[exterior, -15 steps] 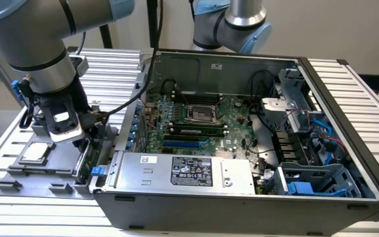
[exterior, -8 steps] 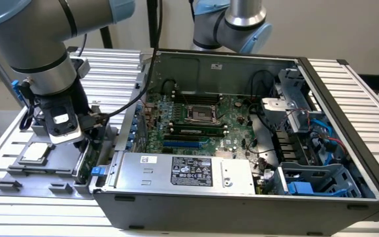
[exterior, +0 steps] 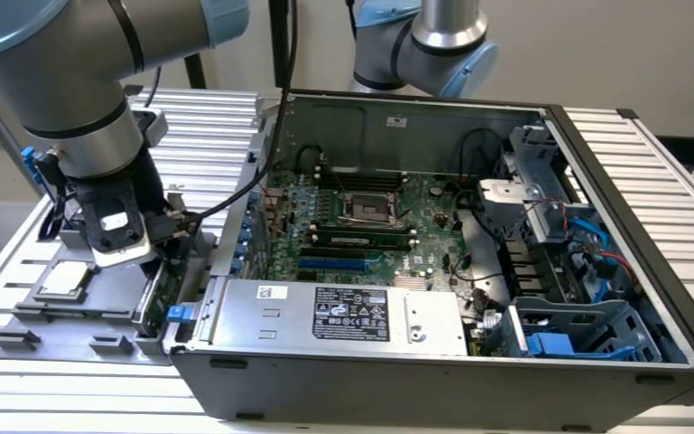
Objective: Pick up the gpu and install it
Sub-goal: 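Pick up the gpu and move the gpu toward the slot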
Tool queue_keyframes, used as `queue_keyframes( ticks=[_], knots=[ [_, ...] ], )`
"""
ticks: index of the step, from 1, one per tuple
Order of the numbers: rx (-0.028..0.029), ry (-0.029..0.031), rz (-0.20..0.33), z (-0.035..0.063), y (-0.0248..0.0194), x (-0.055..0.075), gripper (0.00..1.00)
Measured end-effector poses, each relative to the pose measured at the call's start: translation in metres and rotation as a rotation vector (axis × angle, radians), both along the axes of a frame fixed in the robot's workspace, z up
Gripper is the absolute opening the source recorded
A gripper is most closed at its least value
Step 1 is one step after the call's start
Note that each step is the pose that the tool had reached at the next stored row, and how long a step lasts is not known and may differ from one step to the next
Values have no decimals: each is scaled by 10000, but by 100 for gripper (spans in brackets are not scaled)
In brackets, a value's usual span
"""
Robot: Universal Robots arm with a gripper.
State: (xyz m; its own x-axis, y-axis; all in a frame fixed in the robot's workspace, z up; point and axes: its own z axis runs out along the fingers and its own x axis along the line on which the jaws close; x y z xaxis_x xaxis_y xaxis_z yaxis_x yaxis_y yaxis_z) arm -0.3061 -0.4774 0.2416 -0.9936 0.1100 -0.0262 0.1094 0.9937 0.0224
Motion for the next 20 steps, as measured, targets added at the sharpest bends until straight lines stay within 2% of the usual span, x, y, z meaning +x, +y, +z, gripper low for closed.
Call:
queue_keyframes(
  ticks=[1,10,13,14,20],
  knots=[
    [1,-2,-6,-4,0,1,39],
    [1,-1,-65,-29,0,4,39],
    [1,-1,-77,-30,0,4,37],
    [1,-1,-79,-29,0,4,30],
    [1,-1,-81,-29,0,4,27]
  ],
)
